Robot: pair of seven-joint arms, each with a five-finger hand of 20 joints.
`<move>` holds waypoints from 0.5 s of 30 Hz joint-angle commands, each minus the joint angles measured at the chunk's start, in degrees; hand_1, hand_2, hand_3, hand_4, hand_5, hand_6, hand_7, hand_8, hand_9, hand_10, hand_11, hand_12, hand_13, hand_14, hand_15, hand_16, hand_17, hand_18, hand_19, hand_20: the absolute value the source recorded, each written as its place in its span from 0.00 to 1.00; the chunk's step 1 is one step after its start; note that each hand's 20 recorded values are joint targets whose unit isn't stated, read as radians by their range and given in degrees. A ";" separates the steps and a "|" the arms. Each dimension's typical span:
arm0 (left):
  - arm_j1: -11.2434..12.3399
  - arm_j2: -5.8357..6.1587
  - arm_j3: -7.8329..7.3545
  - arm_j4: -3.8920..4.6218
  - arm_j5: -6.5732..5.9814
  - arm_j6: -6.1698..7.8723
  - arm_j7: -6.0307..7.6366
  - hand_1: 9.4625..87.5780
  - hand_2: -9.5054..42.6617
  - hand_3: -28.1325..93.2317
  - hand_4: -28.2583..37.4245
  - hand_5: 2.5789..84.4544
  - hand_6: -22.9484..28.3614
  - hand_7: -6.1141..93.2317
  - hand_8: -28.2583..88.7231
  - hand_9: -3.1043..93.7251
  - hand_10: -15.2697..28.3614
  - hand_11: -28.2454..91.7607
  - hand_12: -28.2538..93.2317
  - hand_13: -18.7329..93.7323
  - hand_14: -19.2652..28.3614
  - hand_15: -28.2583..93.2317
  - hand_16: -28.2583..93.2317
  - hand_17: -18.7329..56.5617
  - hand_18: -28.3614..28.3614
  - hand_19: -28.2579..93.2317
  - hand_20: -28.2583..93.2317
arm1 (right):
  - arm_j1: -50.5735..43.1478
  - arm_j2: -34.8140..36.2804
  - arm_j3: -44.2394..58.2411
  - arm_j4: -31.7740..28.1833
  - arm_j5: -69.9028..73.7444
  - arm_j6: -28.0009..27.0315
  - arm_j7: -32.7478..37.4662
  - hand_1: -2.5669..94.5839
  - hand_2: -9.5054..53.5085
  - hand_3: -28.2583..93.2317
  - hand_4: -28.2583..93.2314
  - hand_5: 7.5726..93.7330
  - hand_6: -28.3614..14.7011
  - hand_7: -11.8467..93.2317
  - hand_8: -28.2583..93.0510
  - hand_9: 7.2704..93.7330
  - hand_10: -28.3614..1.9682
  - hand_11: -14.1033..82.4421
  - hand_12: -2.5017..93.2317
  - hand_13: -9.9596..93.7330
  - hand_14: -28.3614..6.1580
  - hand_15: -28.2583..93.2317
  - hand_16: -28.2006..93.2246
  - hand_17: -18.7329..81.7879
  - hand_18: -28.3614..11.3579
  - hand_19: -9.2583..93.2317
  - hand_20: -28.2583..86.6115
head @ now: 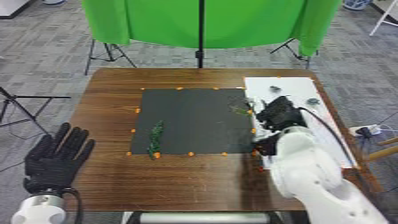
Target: Arrange flowers
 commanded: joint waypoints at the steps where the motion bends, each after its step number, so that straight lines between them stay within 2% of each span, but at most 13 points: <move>1: -0.44 0.70 1.41 0.46 -0.84 0.70 -0.84 0.26 0.52 0.87 0.09 0.60 0.64 0.24 0.17 0.48 0.73 0.42 0.34 0.44 0.73 0.54 0.18 0.20 0.73 0.47 0.35 | 6.55 -10.04 -11.01 4.93 5.54 2.15 2.05 0.60 0.00 0.79 0.10 0.82 0.56 0.46 0.36 0.86 0.48 0.60 0.44 0.82 0.43 0.86 0.48 0.54 0.03 0.94 0.47; 3: -0.84 0.83 1.58 0.63 -0.81 0.65 -0.74 0.26 0.52 0.87 0.09 0.60 0.64 0.24 0.17 0.48 0.73 0.42 0.34 0.44 0.73 0.54 0.18 0.20 0.73 0.48 0.35 | 8.45 -11.36 -14.04 6.72 4.89 2.42 2.12 0.61 0.00 0.79 0.09 0.82 0.56 0.45 0.36 0.87 0.48 0.60 0.44 0.82 0.43 0.86 0.47 0.54 0.02 0.94 0.47; 7: -2.07 1.46 2.62 1.01 -0.45 0.77 -1.49 0.26 0.52 0.87 0.08 0.60 0.64 0.24 0.17 0.48 0.73 0.42 0.34 0.44 0.73 0.54 0.18 0.20 0.73 0.48 0.35 | 11.16 -13.62 -18.01 10.15 3.00 3.18 2.06 0.61 0.00 0.78 0.08 0.83 0.56 0.44 0.37 0.87 0.47 0.61 0.44 0.83 0.43 0.86 0.47 0.54 0.01 0.95 0.46; 9: -2.48 1.72 3.00 1.18 0.39 1.00 -2.00 0.26 0.52 0.87 0.08 0.60 0.64 0.24 0.17 0.48 0.73 0.42 0.34 0.44 0.72 0.54 0.18 0.20 0.73 0.48 0.35 | 12.23 -14.41 -19.44 11.68 1.56 1.66 1.59 0.62 0.00 0.78 0.08 0.83 0.55 0.43 0.37 0.87 0.47 0.61 0.44 0.83 0.43 0.86 0.47 0.54 0.01 0.95 0.46; 12: -3.26 2.33 3.33 1.47 -0.06 1.48 -2.27 0.26 0.52 0.87 0.08 0.60 0.64 0.24 0.17 0.48 0.73 0.42 0.34 0.44 0.73 0.54 0.18 0.20 0.72 0.47 0.35 | 12.93 -16.00 -20.60 13.82 0.65 1.74 2.35 0.62 0.00 0.78 0.08 0.83 0.55 0.43 0.37 0.87 0.47 0.61 0.44 0.83 0.43 0.86 0.47 0.54 0.00 0.96 0.46; 15: -4.52 3.05 4.00 2.01 0.14 1.89 -3.06 0.26 0.52 0.87 0.08 0.60 0.64 0.24 0.17 0.48 0.73 0.42 0.34 0.44 0.73 0.54 0.18 0.20 0.73 0.47 0.35 | 12.26 -16.88 -21.35 15.40 -2.50 2.10 2.86 0.62 0.00 0.78 0.08 0.83 0.55 0.43 0.37 0.87 0.47 0.61 0.43 0.83 0.43 0.86 0.47 0.54 0.00 0.96 0.46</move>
